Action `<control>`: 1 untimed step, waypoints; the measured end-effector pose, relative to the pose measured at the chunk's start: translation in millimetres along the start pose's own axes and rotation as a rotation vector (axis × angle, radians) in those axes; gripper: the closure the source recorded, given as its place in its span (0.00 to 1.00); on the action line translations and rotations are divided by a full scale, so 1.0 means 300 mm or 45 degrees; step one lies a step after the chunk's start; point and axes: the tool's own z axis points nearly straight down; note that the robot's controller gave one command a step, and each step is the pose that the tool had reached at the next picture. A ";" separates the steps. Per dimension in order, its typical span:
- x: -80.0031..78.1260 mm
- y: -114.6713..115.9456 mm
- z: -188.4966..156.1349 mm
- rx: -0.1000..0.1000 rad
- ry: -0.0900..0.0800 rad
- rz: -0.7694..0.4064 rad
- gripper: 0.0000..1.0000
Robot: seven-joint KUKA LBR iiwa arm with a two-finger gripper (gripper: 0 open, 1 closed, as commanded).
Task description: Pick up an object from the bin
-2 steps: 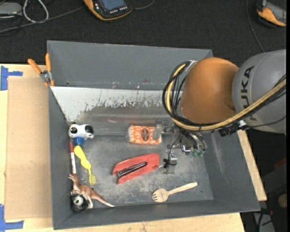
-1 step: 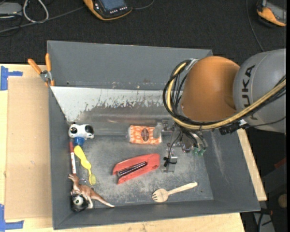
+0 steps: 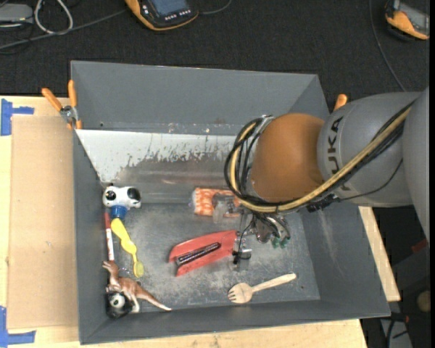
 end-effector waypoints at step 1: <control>0.006 0.007 0.127 -0.001 0.007 -0.002 0.00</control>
Offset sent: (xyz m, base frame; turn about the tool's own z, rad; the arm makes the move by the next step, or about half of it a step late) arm -0.0039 0.0286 -0.0162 -0.1078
